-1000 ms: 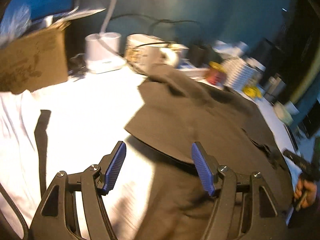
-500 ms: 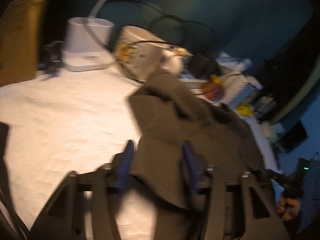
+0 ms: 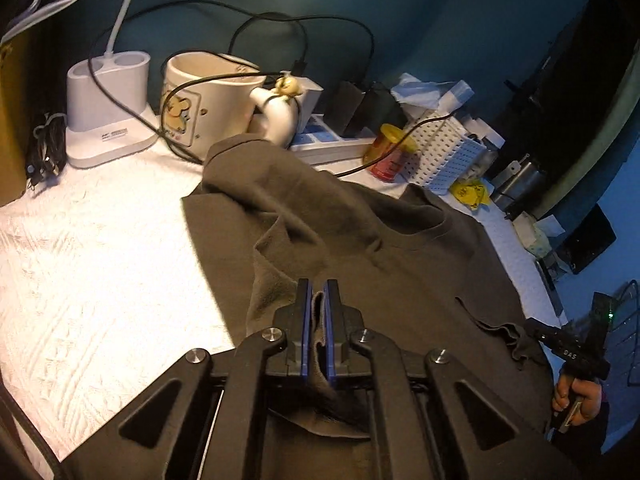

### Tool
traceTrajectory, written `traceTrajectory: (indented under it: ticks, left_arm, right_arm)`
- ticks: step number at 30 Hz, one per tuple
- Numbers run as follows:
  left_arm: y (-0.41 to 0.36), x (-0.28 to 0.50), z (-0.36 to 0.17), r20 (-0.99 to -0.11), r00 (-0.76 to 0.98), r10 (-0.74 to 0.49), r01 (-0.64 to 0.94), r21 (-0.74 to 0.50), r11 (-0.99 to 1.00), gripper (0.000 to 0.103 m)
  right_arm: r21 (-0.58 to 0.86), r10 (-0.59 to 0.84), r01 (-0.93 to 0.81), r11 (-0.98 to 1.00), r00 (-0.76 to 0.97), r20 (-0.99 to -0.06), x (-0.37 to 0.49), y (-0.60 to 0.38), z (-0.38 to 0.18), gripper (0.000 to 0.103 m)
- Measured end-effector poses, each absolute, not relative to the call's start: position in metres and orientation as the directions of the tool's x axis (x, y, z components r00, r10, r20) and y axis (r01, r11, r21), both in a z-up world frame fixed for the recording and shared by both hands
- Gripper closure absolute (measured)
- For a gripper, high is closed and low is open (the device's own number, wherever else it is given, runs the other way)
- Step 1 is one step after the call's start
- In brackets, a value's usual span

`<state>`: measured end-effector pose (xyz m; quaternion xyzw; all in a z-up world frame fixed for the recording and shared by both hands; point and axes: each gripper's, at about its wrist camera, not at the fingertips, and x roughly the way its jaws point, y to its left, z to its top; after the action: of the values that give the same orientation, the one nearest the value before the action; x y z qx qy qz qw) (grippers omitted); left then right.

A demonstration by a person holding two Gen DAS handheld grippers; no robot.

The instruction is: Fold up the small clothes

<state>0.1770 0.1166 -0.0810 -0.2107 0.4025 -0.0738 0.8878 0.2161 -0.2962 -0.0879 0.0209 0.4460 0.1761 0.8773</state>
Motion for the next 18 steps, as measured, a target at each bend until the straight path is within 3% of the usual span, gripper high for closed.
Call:
traceTrajectory:
  ticks: [9, 14, 17, 18]
  left_arm:
    - [0.068, 0.19, -0.06, -0.66, 0.651, -0.376, 0.071, -0.44, 0.895, 0.1]
    - [0.039, 0.208, -0.068, -0.695, 0.61, -0.38, 0.087, -0.418, 0.904, 0.1]
    - [0.037, 0.211, -0.07, -0.735, 0.576, -0.358, 0.05, -0.405, 0.913, 0.094]
    - [0.037, 0.21, -0.069, -0.738, 0.573, -0.356, 0.05, -0.402, 0.914, 0.085]
  right_arm:
    - [0.205, 0.339, -0.291, 0.934, 0.552, -0.762, 0.216, -0.3, -0.084, 0.069]
    - [0.208, 0.337, -0.283, 0.936, 0.563, -0.754, 0.213, -0.306, -0.08, 0.069]
    - [0.208, 0.336, -0.279, 0.938, 0.568, -0.752, 0.211, -0.309, -0.078, 0.069]
    - [0.208, 0.335, -0.279, 0.938, 0.57, -0.75, 0.211, -0.31, -0.076, 0.069]
